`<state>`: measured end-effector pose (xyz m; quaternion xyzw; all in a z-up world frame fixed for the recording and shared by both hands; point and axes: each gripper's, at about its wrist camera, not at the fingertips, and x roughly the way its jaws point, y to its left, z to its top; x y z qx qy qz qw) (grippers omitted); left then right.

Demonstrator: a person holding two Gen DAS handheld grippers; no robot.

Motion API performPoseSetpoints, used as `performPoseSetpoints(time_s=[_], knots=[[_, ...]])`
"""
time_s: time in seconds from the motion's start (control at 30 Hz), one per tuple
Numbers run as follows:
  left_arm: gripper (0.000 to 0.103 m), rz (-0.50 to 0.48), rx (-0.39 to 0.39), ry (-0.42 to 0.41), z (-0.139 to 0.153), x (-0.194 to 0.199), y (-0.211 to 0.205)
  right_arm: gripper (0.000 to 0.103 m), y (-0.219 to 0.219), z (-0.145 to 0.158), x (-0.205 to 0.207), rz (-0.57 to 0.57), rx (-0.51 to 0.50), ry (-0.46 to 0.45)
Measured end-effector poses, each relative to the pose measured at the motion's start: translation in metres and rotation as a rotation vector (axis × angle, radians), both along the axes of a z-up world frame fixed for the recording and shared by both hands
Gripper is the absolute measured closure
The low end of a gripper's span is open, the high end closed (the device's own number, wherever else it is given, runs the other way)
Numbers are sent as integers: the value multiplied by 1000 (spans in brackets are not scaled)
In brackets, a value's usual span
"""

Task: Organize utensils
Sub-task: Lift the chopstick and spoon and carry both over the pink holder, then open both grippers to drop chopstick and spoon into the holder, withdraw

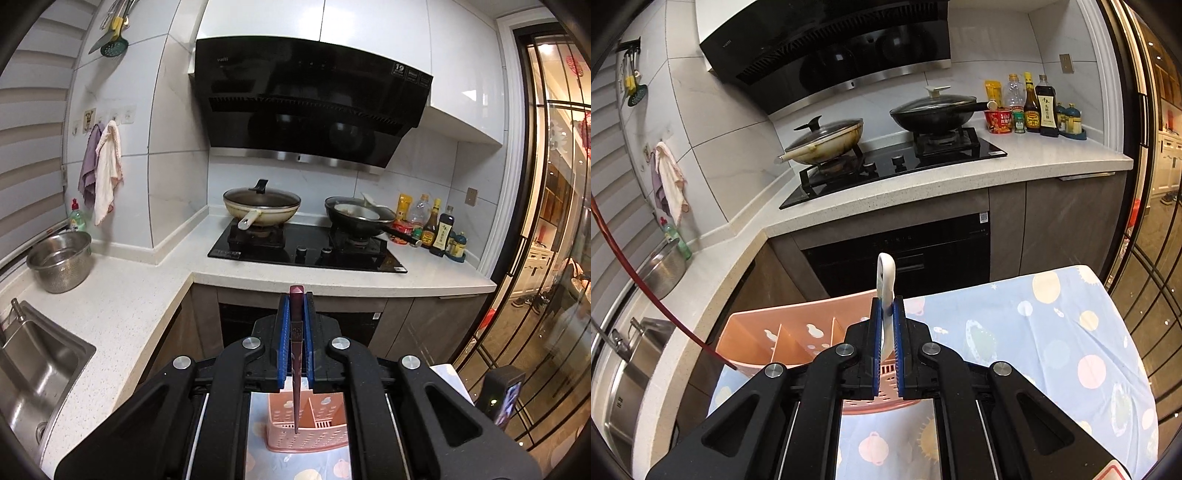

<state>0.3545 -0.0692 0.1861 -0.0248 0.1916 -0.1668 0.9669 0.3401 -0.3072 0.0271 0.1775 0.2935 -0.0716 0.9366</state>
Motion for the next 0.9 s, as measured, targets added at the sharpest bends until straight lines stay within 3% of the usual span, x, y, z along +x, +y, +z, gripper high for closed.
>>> performPoseSetpoints(time_s=[0.2, 0.4, 0.7, 0.9], knots=[[96, 17, 12, -52, 0, 3, -9, 97, 0, -12, 12, -7, 5, 20], [96, 24, 33, -32, -15, 18, -17, 97, 2, -25, 19, 9, -1, 47], [96, -13, 10, -119, 12, 2, -16, 97, 2, -26, 20, 8, 15, 26], [96, 24, 36, -51, -14, 26, -21, 97, 6, -32, 26, 23, -6, 63]])
